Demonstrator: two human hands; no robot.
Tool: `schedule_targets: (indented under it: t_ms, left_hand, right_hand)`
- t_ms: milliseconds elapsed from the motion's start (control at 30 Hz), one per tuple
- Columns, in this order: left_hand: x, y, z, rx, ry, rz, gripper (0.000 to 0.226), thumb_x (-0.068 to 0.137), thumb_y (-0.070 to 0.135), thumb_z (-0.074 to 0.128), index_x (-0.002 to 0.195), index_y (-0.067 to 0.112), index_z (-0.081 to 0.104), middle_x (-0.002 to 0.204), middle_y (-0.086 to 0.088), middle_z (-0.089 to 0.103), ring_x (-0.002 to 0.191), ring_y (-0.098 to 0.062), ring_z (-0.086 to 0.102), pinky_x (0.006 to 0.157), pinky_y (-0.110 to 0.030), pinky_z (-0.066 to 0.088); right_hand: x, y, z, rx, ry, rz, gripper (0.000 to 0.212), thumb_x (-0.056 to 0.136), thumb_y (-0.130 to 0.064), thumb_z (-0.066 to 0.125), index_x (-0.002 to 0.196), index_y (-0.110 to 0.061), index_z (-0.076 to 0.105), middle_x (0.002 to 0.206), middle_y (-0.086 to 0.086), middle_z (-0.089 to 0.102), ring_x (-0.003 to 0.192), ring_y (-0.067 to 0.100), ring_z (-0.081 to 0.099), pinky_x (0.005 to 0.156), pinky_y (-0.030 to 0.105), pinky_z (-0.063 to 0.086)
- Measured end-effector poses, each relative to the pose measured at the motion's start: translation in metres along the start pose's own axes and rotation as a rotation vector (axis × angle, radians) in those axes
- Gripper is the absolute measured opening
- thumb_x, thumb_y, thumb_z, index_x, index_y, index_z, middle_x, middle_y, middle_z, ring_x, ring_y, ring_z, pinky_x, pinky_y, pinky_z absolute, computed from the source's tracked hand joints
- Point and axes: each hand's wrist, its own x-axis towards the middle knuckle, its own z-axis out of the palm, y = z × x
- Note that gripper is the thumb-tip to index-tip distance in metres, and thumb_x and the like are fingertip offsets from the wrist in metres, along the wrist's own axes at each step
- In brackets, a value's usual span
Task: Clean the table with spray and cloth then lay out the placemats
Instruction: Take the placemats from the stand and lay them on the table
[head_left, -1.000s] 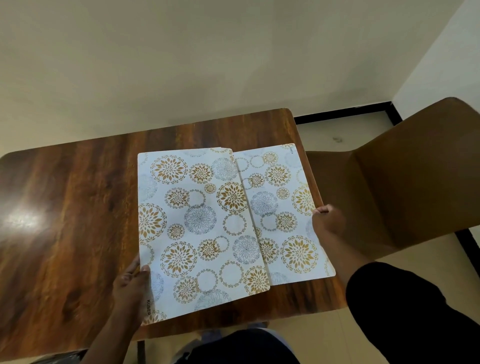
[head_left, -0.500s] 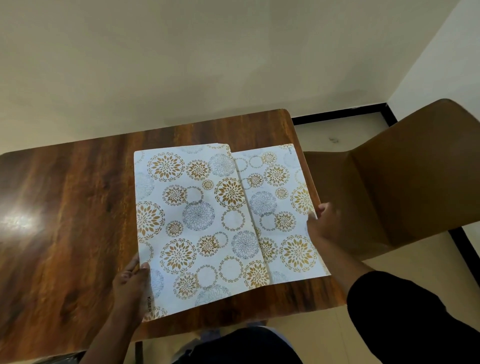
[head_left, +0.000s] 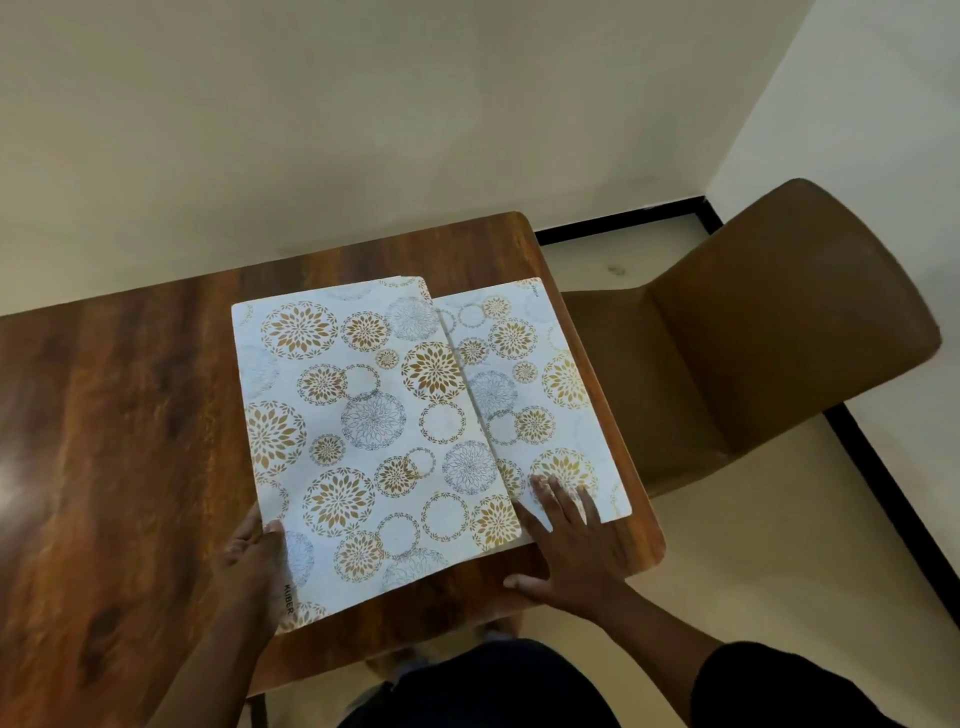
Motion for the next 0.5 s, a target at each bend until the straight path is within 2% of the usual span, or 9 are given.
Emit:
schedule_targets:
  t_ms: [100,167,333,500]
  left_hand:
    - [0.003,-0.003,-0.001,0.038,0.006,0.004,0.045,0.118,0.008,0.045,0.160,0.017,0.055,0.144,-0.013,0.070,0.098,-0.028,0.078,0.062,-0.032,0.069]
    - [0.003,-0.005,-0.001,0.047,0.001,-0.007,0.045,0.118,0.009,0.045,0.160,0.019,0.055,0.145,-0.013,0.069,0.105,-0.033,0.074,0.061,-0.034,0.069]
    - [0.001,-0.006,0.001,0.076,-0.007,-0.008,0.046,0.119,0.010,0.043,0.162,0.021,0.053,0.142,-0.013,0.070,0.102,-0.034,0.074,0.058,-0.034,0.068]
    - [0.005,-0.008,-0.001,0.073,0.017,-0.022,0.046,0.119,0.011,0.042,0.163,0.023,0.052,0.141,-0.010,0.069,0.101,-0.032,0.074,0.062,-0.036,0.067]
  right_hand:
    - [0.001,-0.001,-0.004,0.018,-0.045,0.020,0.108,0.075,-0.098,0.036,0.162,-0.039,0.009,0.172,0.004,0.001,0.158,0.030,0.001,0.123,0.058,0.006]
    - [0.004,0.000,-0.007,0.023,-0.074,0.032,0.114,0.071,-0.102,0.034,0.162,-0.042,0.001,0.171,0.003,-0.006,0.157,0.032,-0.009,0.123,0.058,0.001]
    - [0.012,0.001,-0.012,-0.014,-0.118,0.040,0.121,0.064,-0.106,0.030,0.158,-0.045,-0.014,0.169,0.002,-0.020,0.153,0.033,-0.024,0.122,0.058,-0.013]
    - [0.014,0.000,-0.013,0.001,-0.130,0.048,0.121,0.064,-0.106,0.034,0.156,-0.047,-0.017,0.168,0.001,-0.023,0.152,0.033,-0.027,0.121,0.059,-0.012]
